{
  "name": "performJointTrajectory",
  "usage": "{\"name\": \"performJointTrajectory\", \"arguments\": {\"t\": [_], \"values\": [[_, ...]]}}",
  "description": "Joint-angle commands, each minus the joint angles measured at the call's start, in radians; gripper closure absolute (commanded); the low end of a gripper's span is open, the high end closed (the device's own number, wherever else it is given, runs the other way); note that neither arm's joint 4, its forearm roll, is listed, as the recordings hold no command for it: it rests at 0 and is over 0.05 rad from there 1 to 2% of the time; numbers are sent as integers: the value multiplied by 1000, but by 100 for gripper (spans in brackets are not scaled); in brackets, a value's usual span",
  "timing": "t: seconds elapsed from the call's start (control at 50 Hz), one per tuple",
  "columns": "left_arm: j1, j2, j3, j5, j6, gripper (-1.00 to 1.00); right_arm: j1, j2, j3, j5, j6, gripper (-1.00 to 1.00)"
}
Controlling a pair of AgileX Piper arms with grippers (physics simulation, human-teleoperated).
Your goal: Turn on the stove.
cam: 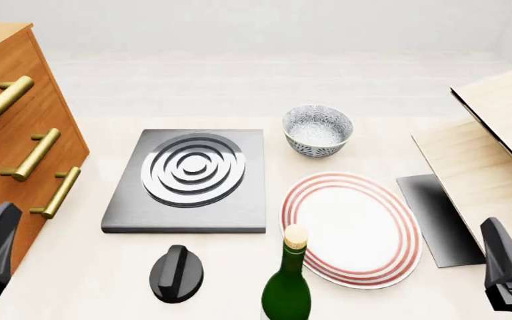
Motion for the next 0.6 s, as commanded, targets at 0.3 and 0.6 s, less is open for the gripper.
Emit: {"name": "performJointTrajectory", "arguments": {"t": [0.3, 0.6], "values": [[-251, 405, -231, -34, 47, -100, -9, 1, 7, 10, -7, -100], [-383, 807, -289, -118, -61, -100, -13, 5, 14, 13, -9, -100]]}}
